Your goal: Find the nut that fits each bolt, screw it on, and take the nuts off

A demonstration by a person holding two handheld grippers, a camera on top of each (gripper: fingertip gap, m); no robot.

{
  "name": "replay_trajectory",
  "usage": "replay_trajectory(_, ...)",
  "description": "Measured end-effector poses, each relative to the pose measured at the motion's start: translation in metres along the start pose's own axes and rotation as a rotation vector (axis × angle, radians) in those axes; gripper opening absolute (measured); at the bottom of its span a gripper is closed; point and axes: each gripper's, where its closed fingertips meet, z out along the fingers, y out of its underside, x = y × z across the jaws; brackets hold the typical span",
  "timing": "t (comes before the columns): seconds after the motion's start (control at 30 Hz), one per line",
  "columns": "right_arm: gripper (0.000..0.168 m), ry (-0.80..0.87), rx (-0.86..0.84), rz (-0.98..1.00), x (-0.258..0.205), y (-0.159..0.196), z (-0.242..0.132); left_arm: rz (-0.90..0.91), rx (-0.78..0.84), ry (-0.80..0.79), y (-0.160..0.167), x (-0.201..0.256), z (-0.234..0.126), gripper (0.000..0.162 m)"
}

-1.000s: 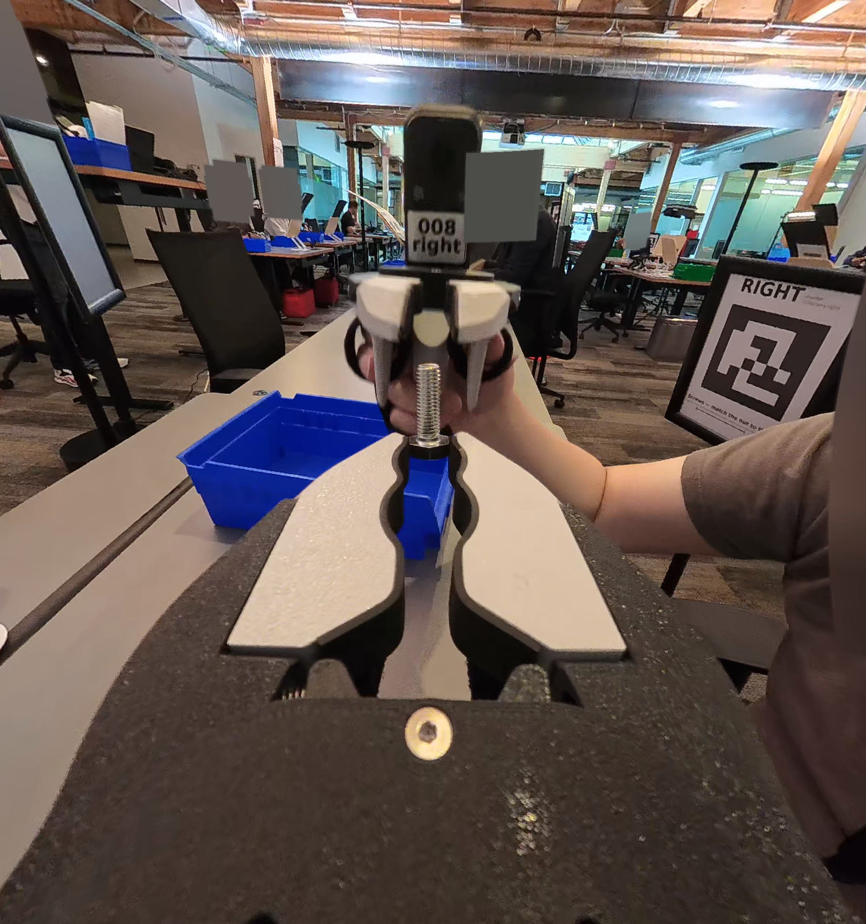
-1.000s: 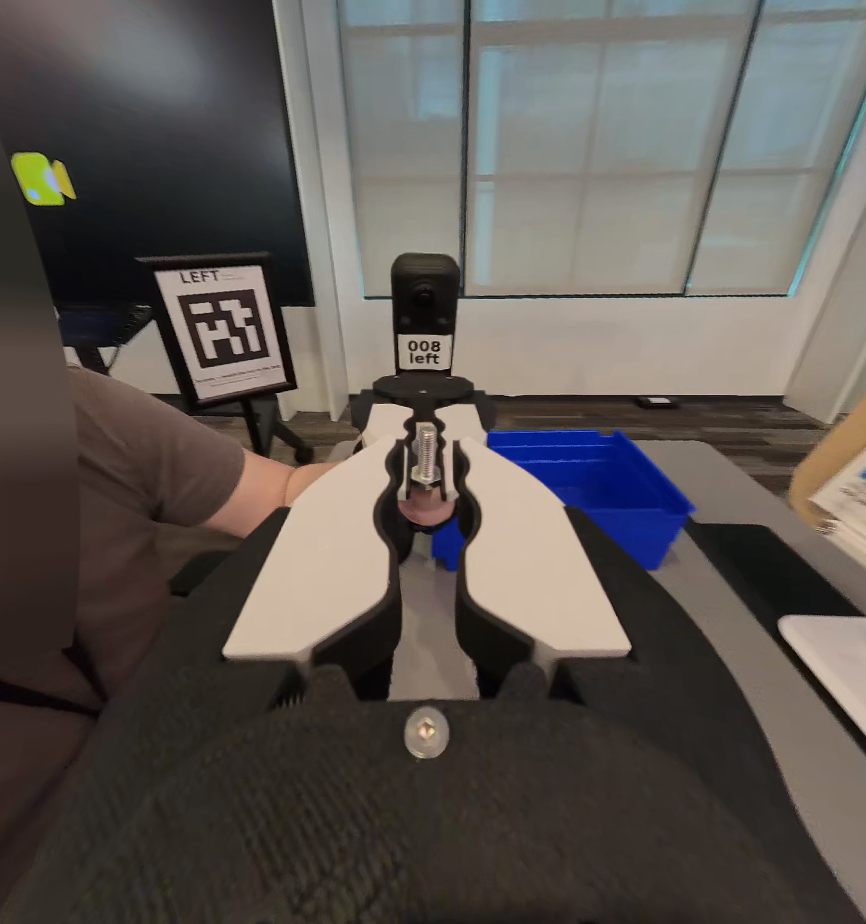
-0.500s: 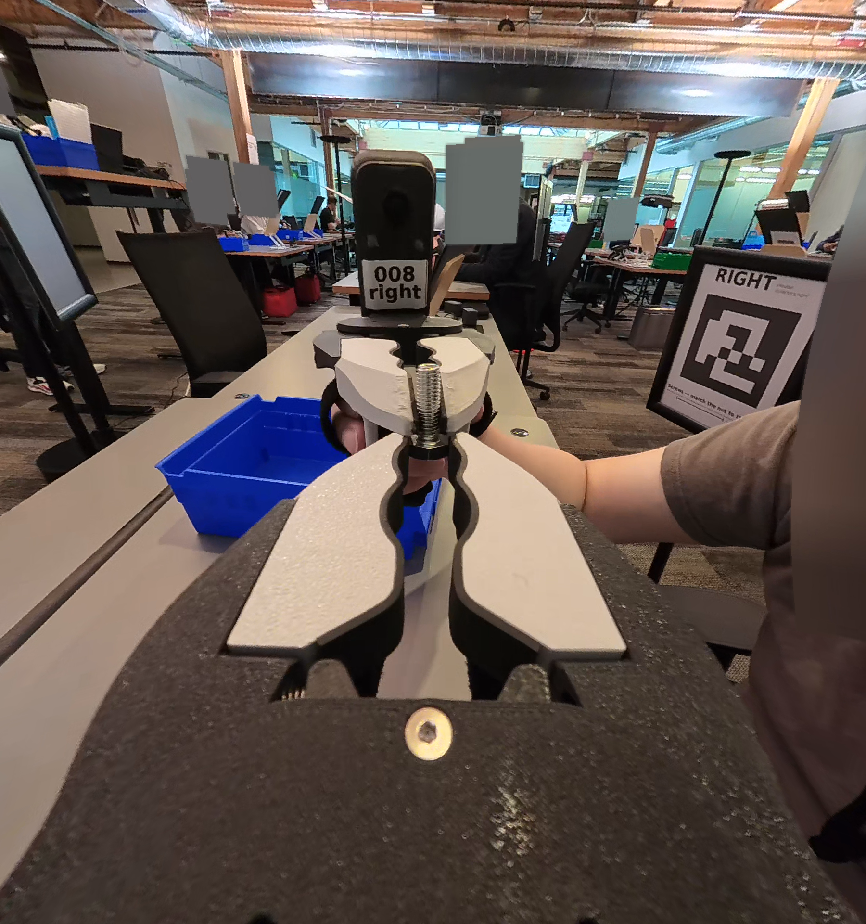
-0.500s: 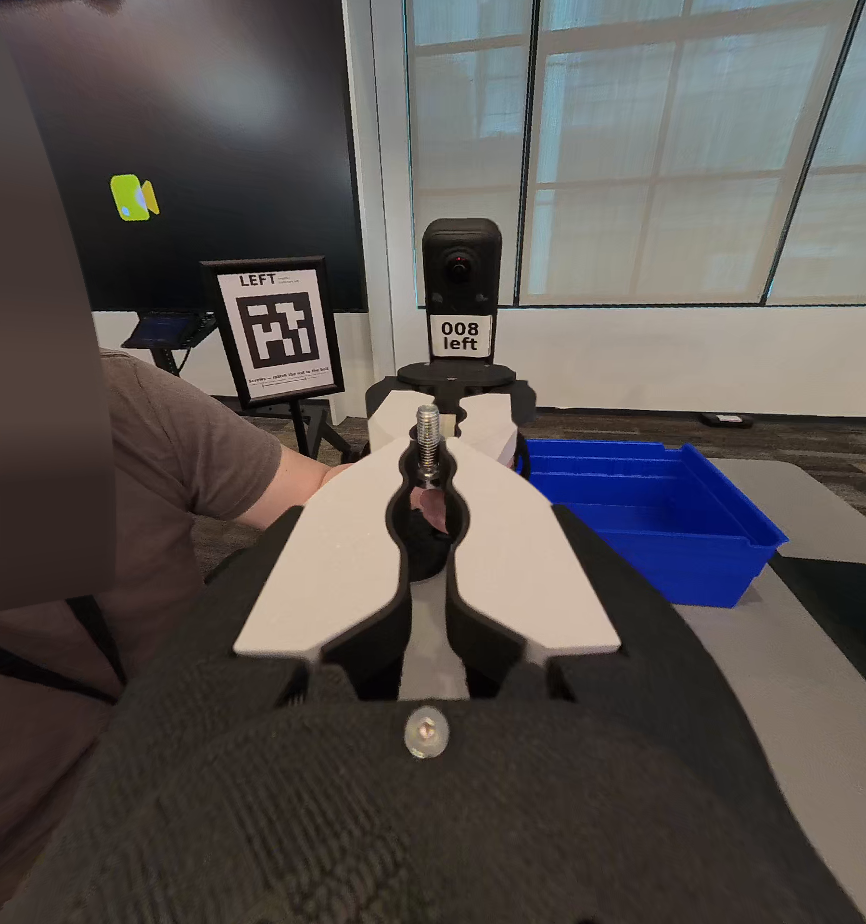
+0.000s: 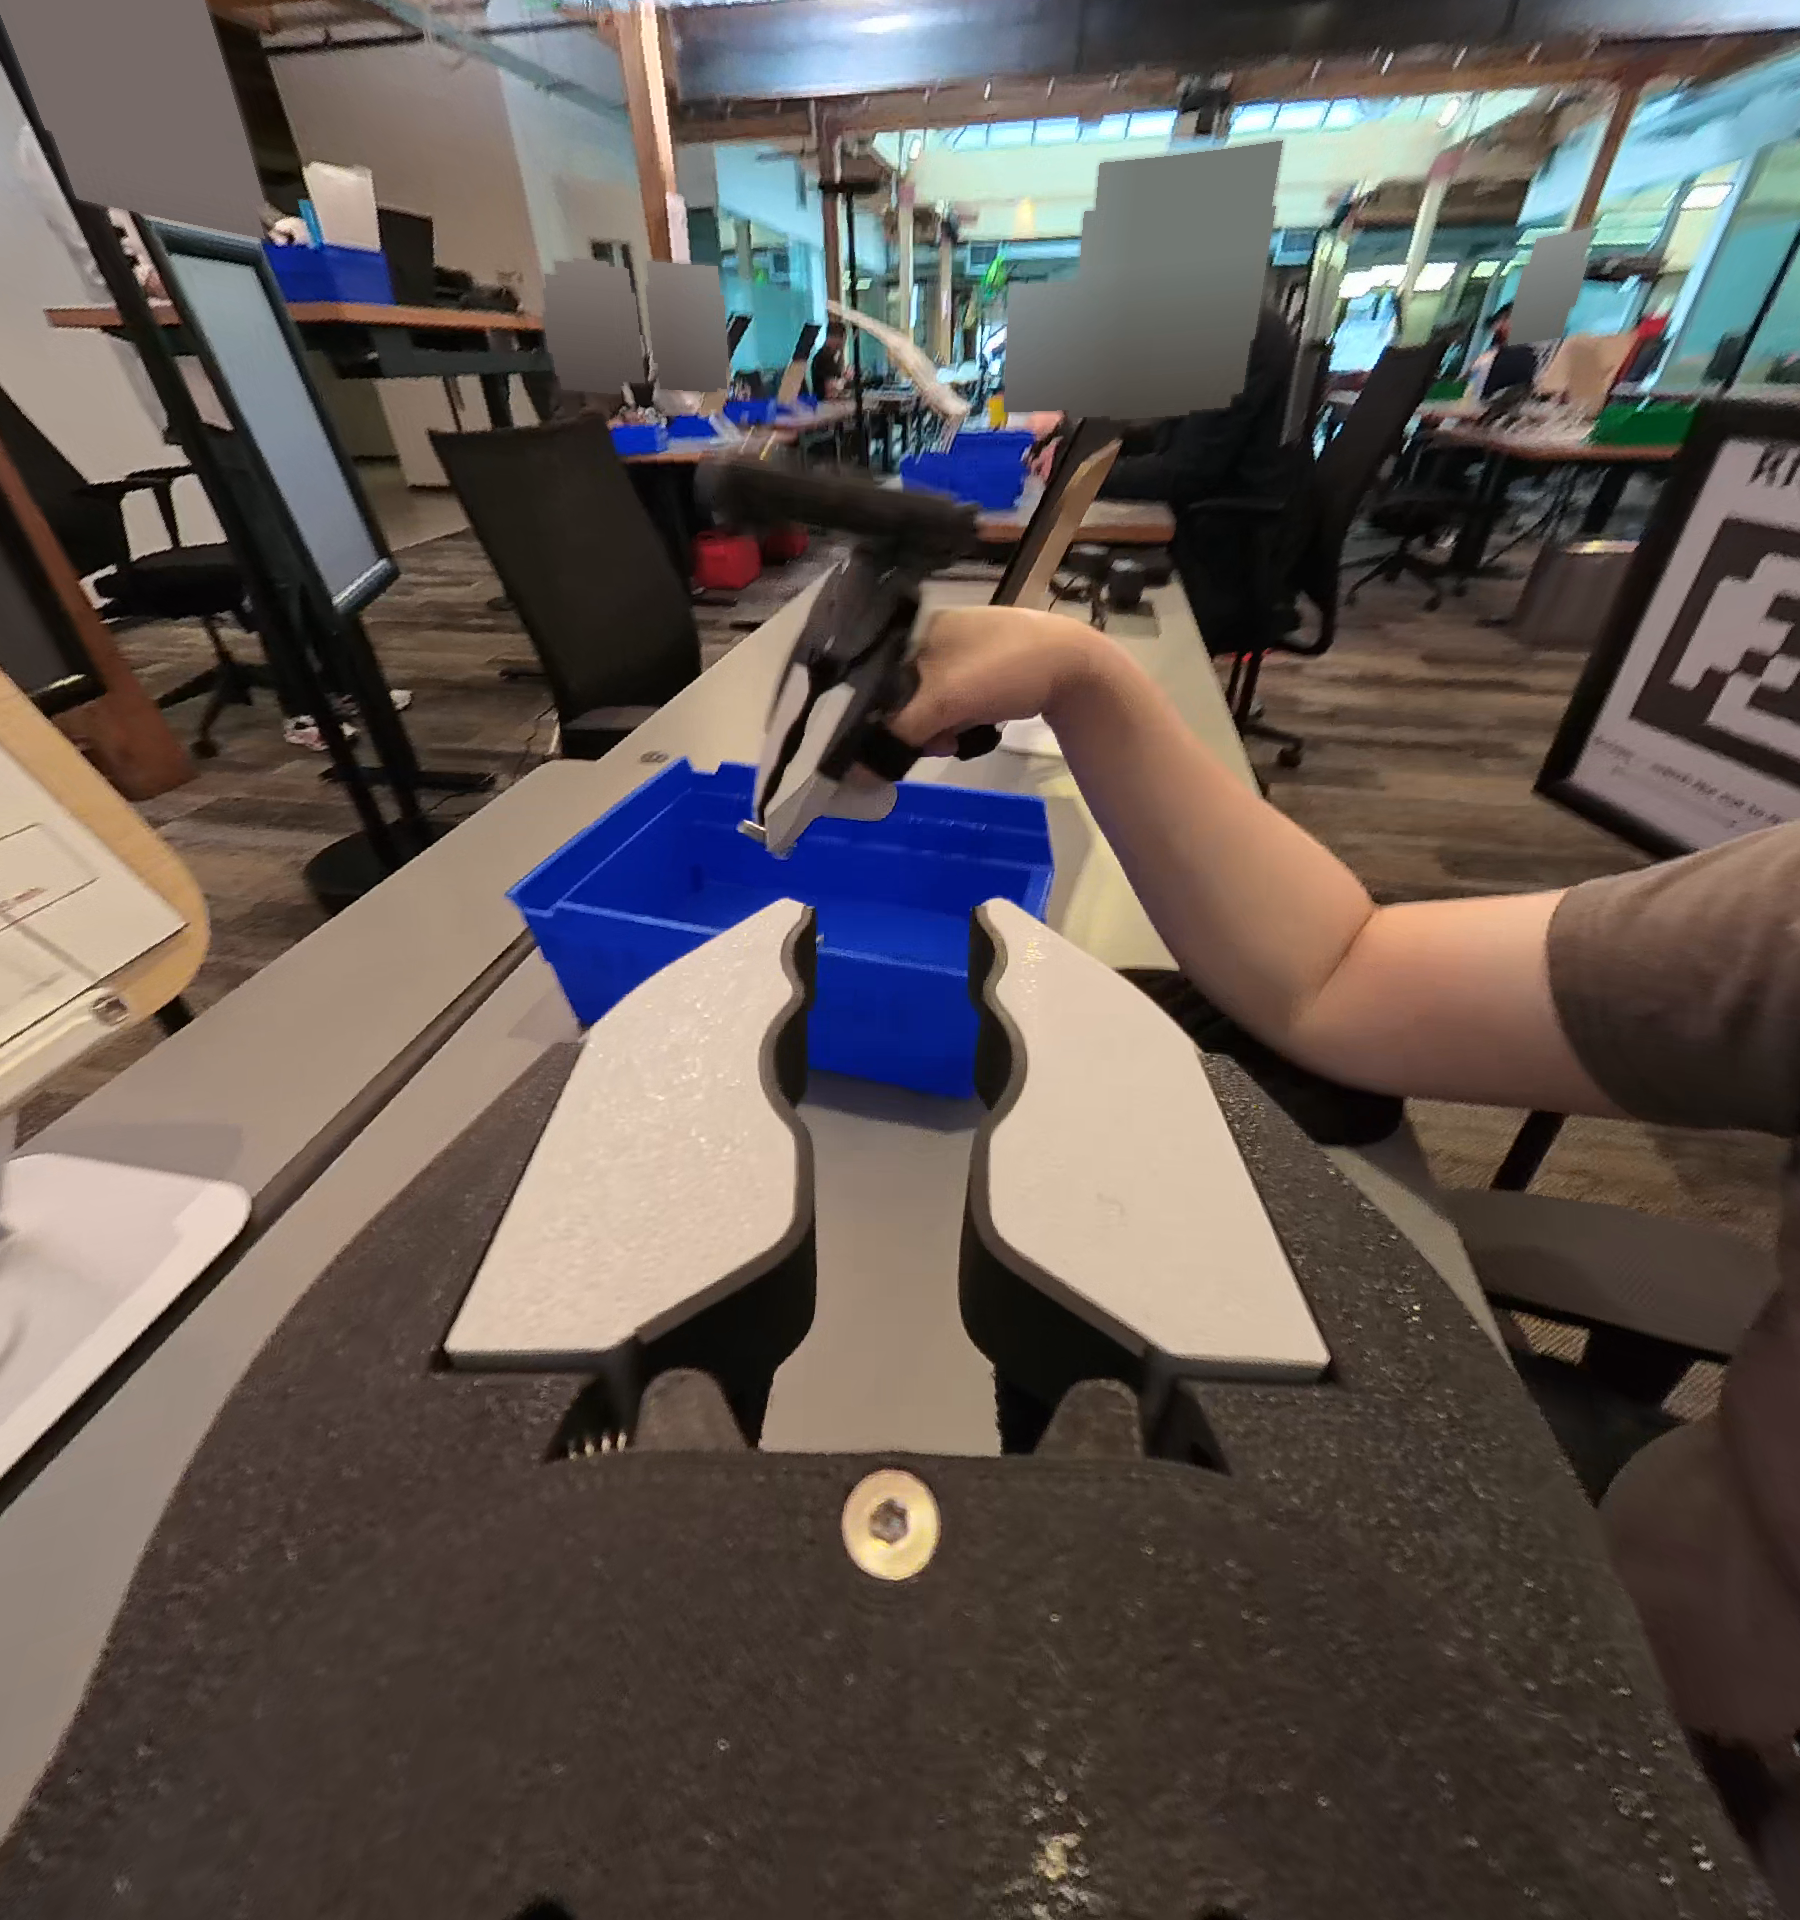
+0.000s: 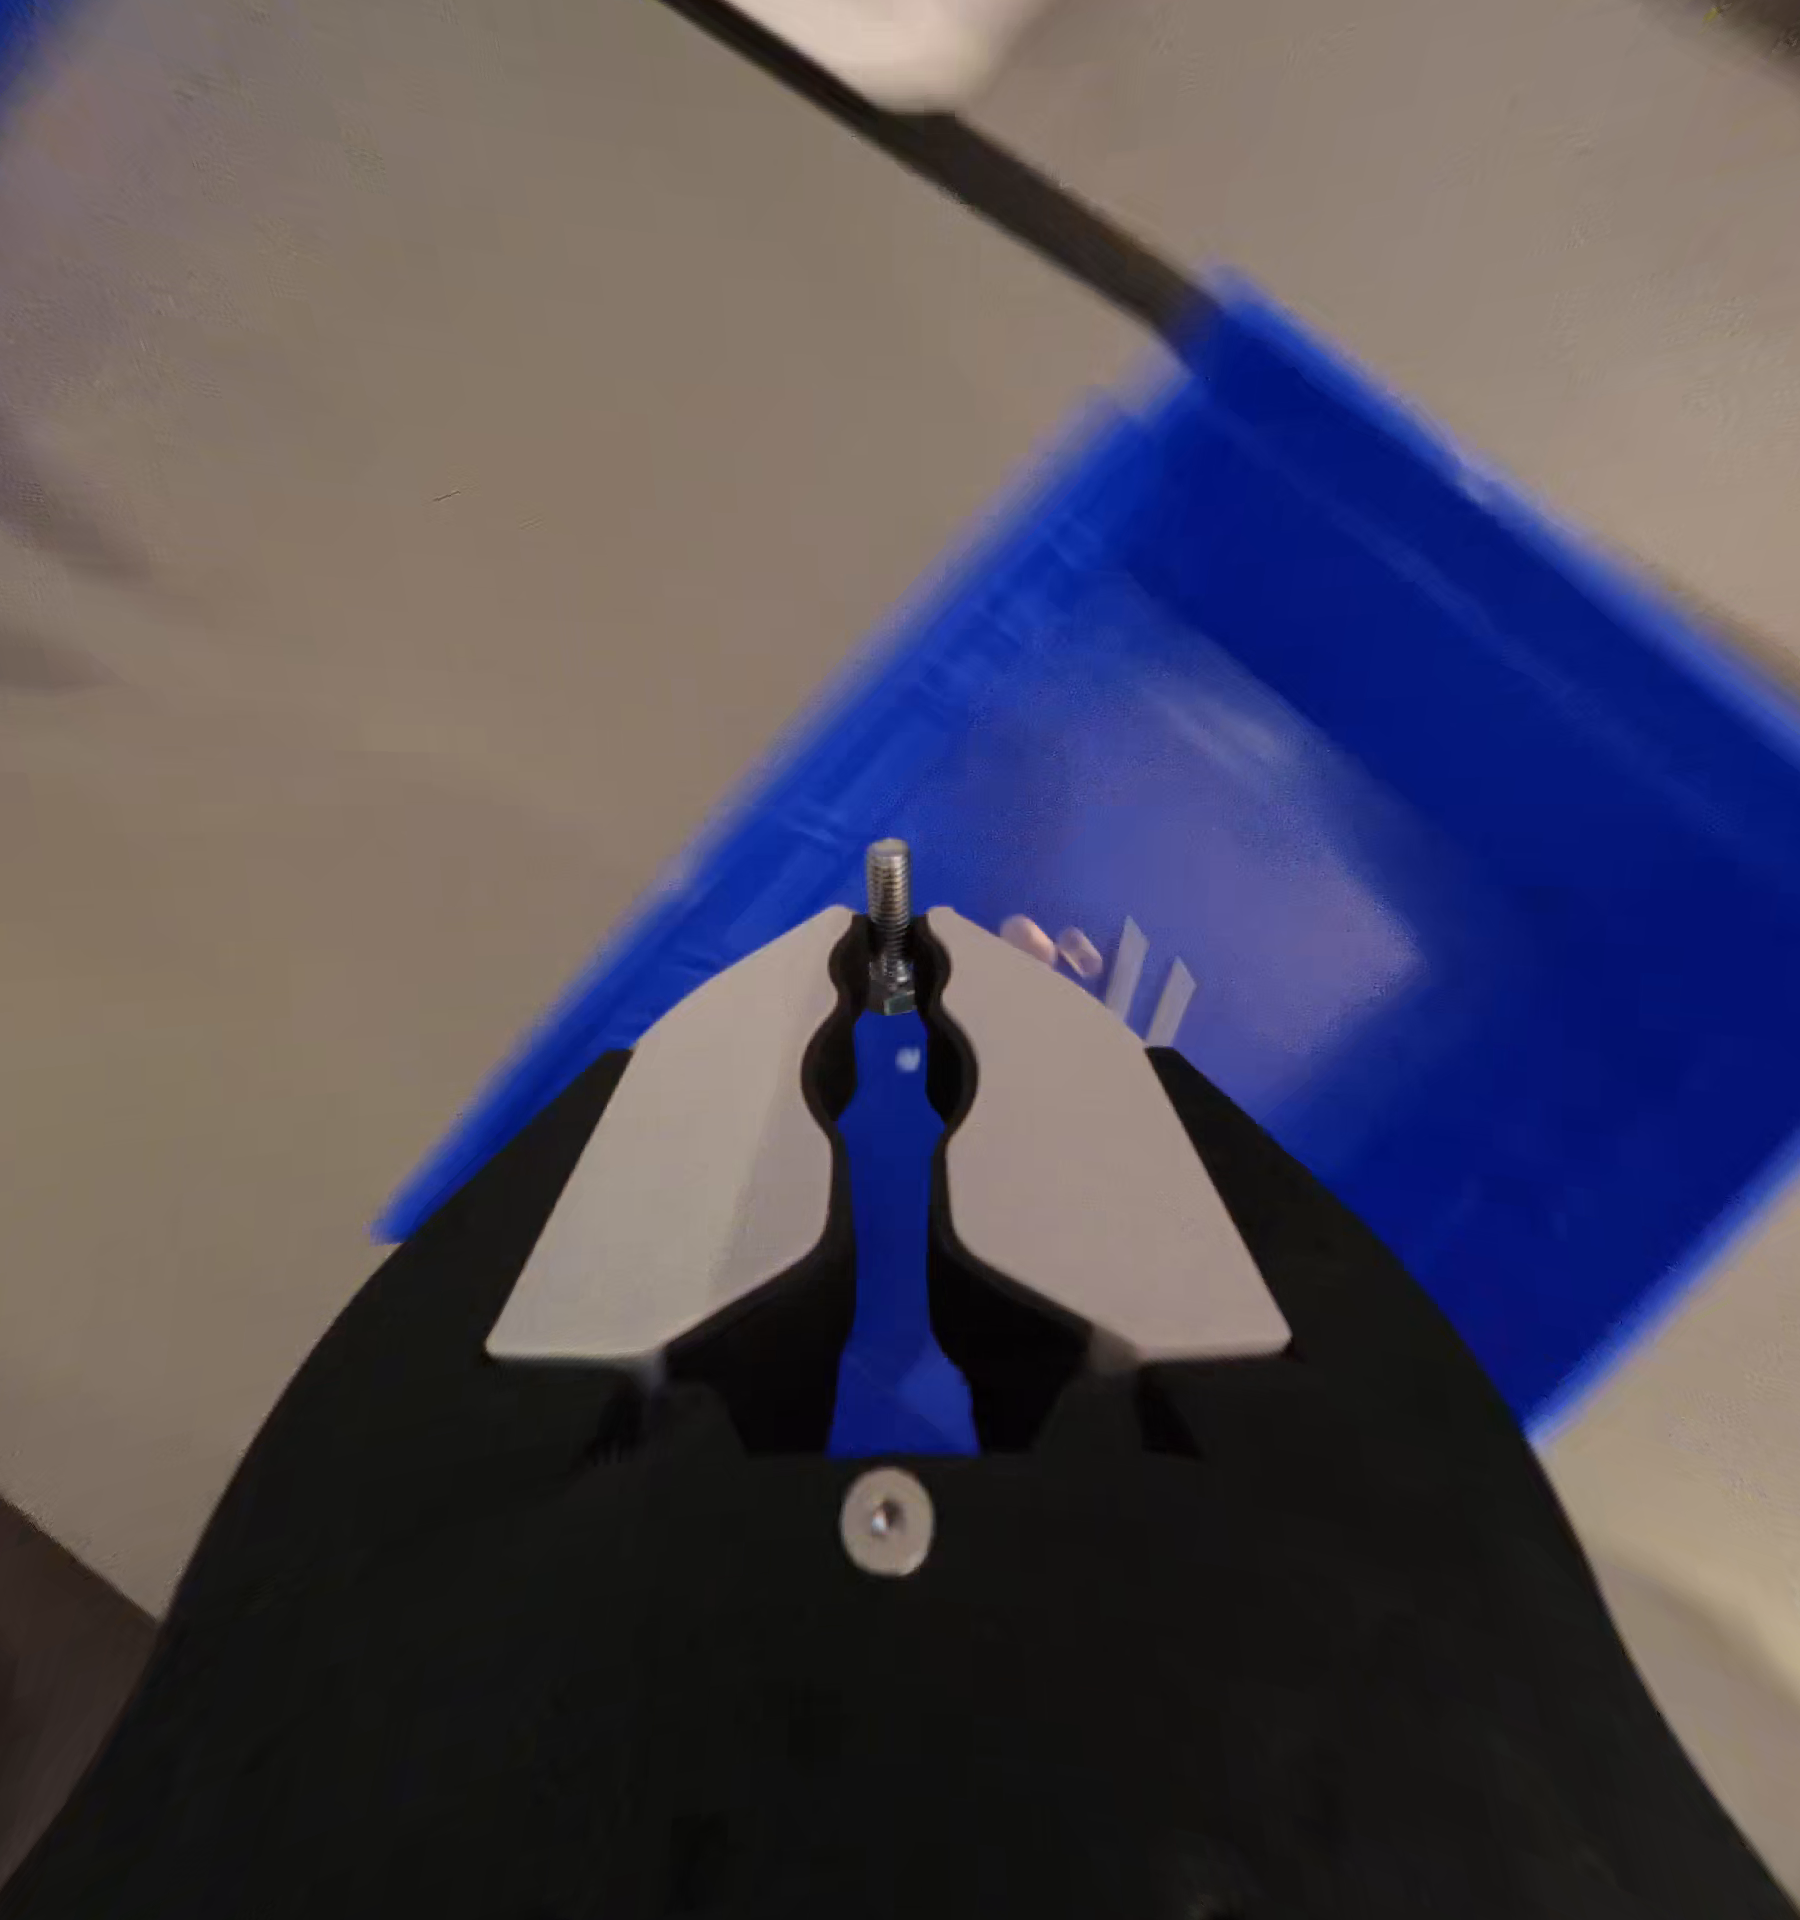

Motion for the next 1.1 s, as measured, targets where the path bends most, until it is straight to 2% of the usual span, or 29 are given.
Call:
replay_trajectory(0.1, 0.009, 0.186, -0.253, 0.272, 0.077, 0.063, 0.028, 0.016, -0.036, -0.014, 0.003, -0.002, -0.001, 0.026)
replay_trajectory(0.2, 0.009, 0.236, -0.405, 0.344, 0.101, 0.098, 0.047, 0.023, -0.07, -0.008, 0.007, 0.0, -0.001, 0.026)
replay_trajectory(0.5, 0.01, 0.271, -0.526, 0.33, 0.109, 0.117, 0.066, -0.051, -0.106, 0.071, 0.017, 0.008, 0.006, 0.025)
replay_trajectory(0.67, 0.02, 0.306, -0.436, 0.316, 0.111, 0.099, 0.052, -0.017, -0.162, 0.004, 0.013, -0.004, -0.013, 0.025)
replay_trajectory(0.83, 0.019, 0.403, -0.211, 0.23, 0.098, 0.048, 0.005, 0.063, -0.316, -0.26, 0.015, -0.046, -0.067, 0.023)
replay_trajectory(0.9, 0.019, 0.425, -0.099, 0.172, 0.085, 0.023, -0.014, 0.046, -0.418, -0.336, 0.027, -0.058, -0.094, 0.022)
replay_trajectory(0.97, 0.019, 0.425, -0.002, 0.114, 0.069, 0.001, -0.028, -0.038, -0.536, -0.329, 0.048, -0.061, -0.119, 0.02)
replay_trajectory(1.03, 0.019, 0.415, 0.065, 0.06, 0.052, -0.016, -0.035, -0.126, -0.659, -0.368, 0.074, -0.071, -0.145, 0.017)
replay_trajectory(1.1, 0.019, 0.389, 0.1, 0.016, 0.037, -0.026, -0.037, -0.116, -0.754, -0.435, 0.093, -0.088, -0.167, 0.015)
